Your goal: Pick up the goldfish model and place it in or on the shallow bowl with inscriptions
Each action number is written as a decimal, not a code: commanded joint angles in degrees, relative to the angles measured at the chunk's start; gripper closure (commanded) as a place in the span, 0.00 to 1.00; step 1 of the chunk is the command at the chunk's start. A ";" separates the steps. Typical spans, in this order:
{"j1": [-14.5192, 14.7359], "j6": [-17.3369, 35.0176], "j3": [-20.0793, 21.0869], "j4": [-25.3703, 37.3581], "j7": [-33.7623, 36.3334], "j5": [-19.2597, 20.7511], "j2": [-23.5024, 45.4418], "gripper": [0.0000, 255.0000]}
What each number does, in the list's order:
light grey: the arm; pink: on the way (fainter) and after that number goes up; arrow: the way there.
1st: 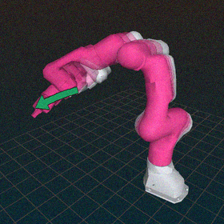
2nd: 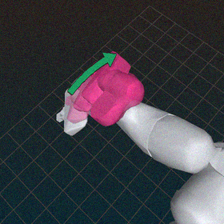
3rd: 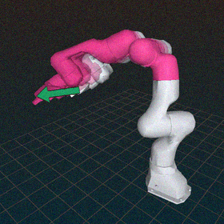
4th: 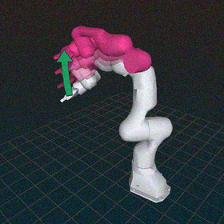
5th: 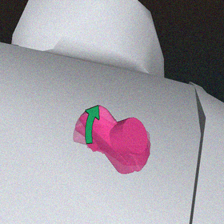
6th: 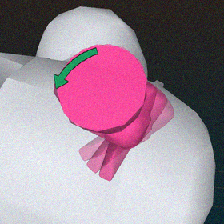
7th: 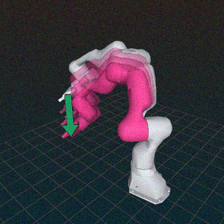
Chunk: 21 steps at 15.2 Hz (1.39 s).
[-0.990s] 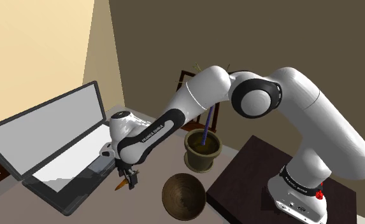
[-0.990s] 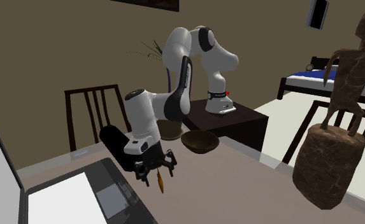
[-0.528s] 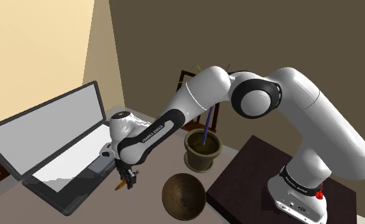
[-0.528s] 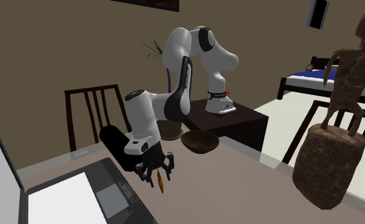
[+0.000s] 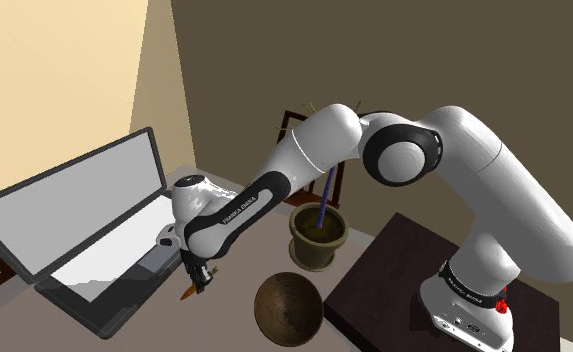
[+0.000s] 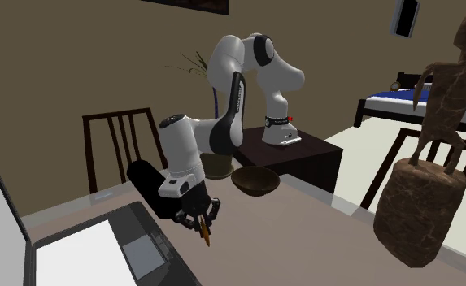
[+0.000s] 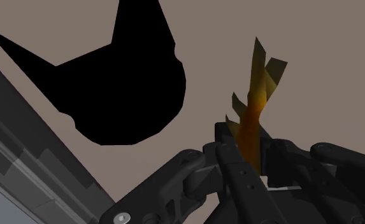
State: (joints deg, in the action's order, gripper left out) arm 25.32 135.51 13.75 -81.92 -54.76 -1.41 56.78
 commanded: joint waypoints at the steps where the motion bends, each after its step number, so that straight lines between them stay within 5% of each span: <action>1: -0.01 0.04 0.00 -0.12 0.00 0.00 -0.02 1.00; 21: -1.29 -7.62 1.29 -3.89 1.25 -1.02 -11.58 1.00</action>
State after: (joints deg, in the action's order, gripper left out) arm 24.09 128.40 14.98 -85.82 -53.58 -2.38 45.67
